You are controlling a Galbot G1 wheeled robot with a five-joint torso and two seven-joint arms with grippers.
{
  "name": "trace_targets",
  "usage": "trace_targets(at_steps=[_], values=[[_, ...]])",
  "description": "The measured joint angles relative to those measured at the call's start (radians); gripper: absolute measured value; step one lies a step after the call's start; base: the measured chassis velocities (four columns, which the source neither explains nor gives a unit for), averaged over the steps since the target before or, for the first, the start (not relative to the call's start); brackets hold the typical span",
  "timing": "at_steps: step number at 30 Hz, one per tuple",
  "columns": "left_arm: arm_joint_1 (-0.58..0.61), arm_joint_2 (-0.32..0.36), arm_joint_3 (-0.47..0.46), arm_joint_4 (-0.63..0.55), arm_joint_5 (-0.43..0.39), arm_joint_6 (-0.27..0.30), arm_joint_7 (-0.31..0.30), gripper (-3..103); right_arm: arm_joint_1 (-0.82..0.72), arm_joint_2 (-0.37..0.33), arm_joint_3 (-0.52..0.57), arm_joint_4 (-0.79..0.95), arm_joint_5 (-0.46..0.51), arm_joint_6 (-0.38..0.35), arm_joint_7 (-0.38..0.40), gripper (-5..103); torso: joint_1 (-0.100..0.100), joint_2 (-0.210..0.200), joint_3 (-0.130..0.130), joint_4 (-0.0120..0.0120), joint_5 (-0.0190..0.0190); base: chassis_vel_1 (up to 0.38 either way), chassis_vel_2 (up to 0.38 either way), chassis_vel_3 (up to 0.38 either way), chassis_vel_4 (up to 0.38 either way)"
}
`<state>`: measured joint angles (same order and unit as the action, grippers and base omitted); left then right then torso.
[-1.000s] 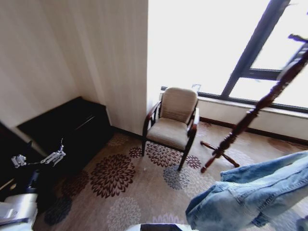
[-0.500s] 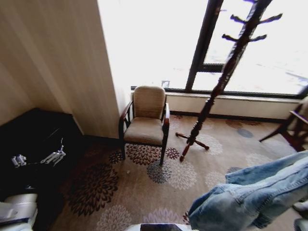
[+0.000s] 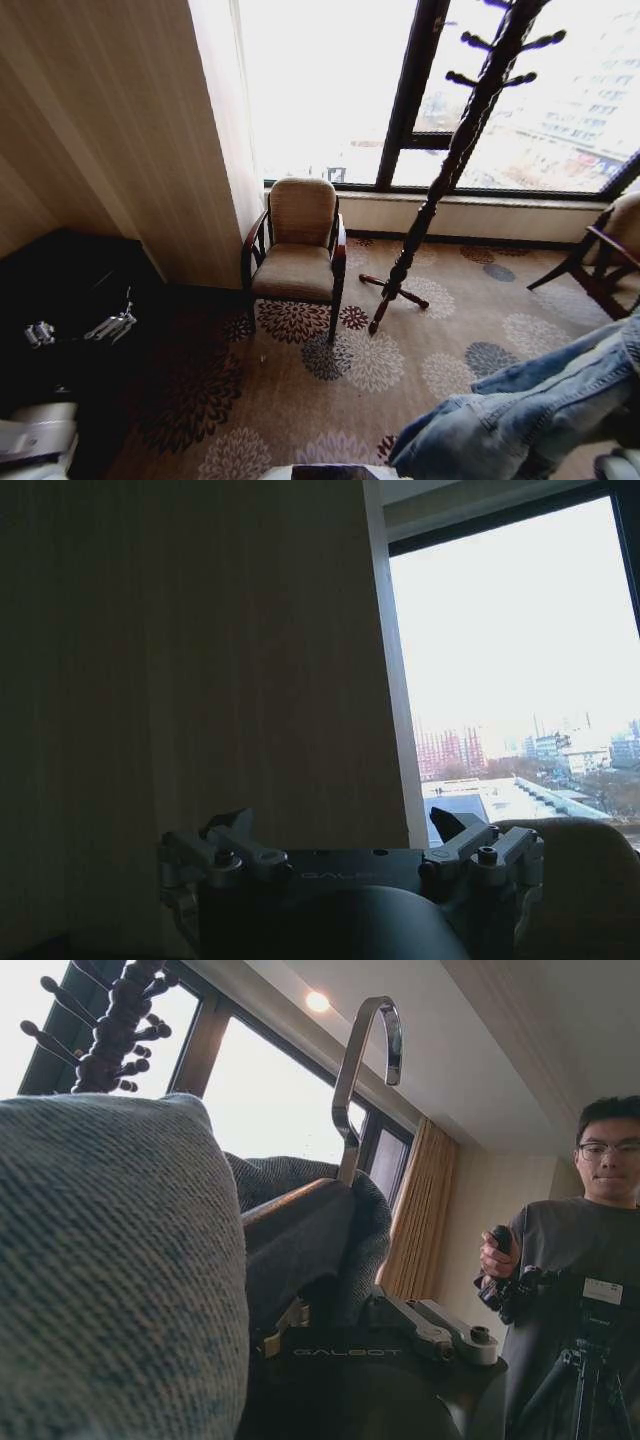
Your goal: Pick up the clothes from the bed and hang them on the clothes hanger.
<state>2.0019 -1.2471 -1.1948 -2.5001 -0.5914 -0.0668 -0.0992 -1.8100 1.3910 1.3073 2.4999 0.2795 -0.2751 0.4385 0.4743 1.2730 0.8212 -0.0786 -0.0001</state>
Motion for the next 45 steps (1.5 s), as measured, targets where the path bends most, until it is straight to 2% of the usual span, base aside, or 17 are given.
trace_targets(at_steps=[24,45], values=[[0.000,0.000,0.000,0.000,0.000,0.000,0.000,100,-0.005,0.006,0.000,0.000,-0.006,0.025,0.001,20,0.000,0.000,0.000,-0.0001,0.0001,-0.014,0.010,0.012,-0.012],[0.000,0.000,0.000,0.000,0.000,0.000,0.000,100,-0.013,0.026,-0.013,0.000,-0.020,0.055,-0.002,20,0.000,0.000,0.000,0.0000,0.0000,-0.097,0.099,0.091,-0.095]])
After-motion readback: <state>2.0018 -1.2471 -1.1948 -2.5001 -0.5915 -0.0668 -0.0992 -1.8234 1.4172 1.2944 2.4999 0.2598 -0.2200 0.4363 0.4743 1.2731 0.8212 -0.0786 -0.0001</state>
